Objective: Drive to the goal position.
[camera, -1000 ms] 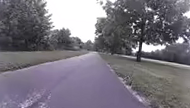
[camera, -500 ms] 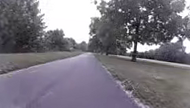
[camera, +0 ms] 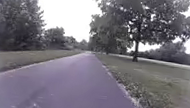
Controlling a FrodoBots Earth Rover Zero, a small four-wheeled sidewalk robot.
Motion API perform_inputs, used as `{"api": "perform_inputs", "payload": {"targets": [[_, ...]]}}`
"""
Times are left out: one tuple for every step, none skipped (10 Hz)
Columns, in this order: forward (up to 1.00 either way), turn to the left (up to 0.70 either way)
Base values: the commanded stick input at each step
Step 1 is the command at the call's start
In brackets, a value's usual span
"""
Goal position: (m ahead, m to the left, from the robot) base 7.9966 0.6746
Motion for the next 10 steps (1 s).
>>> {"api": "perform_inputs", "payload": {"targets": [[0.68,0.00],[0.68,0.00],[0.68,0.00],[0.68,0.00],[0.68,0.00],[0.68,0.00],[0.68,0.00],[0.68,0.00],[0.68,0.00],[0.68,0.00]]}}
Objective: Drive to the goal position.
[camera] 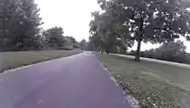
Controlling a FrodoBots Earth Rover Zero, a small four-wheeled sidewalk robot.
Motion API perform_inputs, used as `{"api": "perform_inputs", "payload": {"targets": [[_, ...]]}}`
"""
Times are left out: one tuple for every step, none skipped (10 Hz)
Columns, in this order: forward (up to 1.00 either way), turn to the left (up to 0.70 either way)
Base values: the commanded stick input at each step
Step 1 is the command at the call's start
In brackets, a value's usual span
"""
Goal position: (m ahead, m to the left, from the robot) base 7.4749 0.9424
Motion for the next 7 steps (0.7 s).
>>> {"api": "perform_inputs", "payload": {"targets": [[0.68,0.00],[0.68,0.00],[0.68,0.00],[0.68,0.00],[0.68,0.00],[0.68,0.00],[0.68,0.00]]}}
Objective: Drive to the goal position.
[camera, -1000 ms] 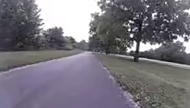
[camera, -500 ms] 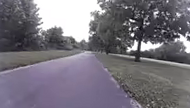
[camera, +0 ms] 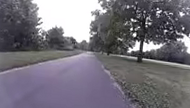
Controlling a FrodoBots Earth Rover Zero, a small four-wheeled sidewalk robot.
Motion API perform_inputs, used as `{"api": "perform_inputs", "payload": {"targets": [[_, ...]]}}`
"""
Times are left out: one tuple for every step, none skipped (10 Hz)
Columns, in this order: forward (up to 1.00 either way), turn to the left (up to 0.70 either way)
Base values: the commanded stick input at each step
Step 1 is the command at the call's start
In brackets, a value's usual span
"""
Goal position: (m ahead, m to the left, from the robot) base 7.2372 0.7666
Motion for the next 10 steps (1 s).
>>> {"api": "perform_inputs", "payload": {"targets": [[0.68,0.00],[0.68,0.00],[0.68,0.00],[0.68,0.00],[0.68,0.00],[0.68,0.00],[0.68,0.00],[0.68,0.00],[0.68,0.00],[0.68,0.00]]}}
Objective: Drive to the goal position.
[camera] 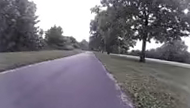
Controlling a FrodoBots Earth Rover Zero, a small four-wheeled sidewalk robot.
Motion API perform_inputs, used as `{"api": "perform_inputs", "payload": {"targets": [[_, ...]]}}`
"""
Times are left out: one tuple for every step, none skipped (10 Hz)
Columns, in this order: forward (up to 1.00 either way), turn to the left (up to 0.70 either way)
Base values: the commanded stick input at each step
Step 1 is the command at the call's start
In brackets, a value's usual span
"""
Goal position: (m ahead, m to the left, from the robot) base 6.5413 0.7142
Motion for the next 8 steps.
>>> {"api": "perform_inputs", "payload": {"targets": [[0.68,0.00],[0.68,0.00],[0.68,0.00],[0.68,0.00],[0.68,0.00],[0.68,0.00],[0.68,0.00],[0.68,0.00]]}}
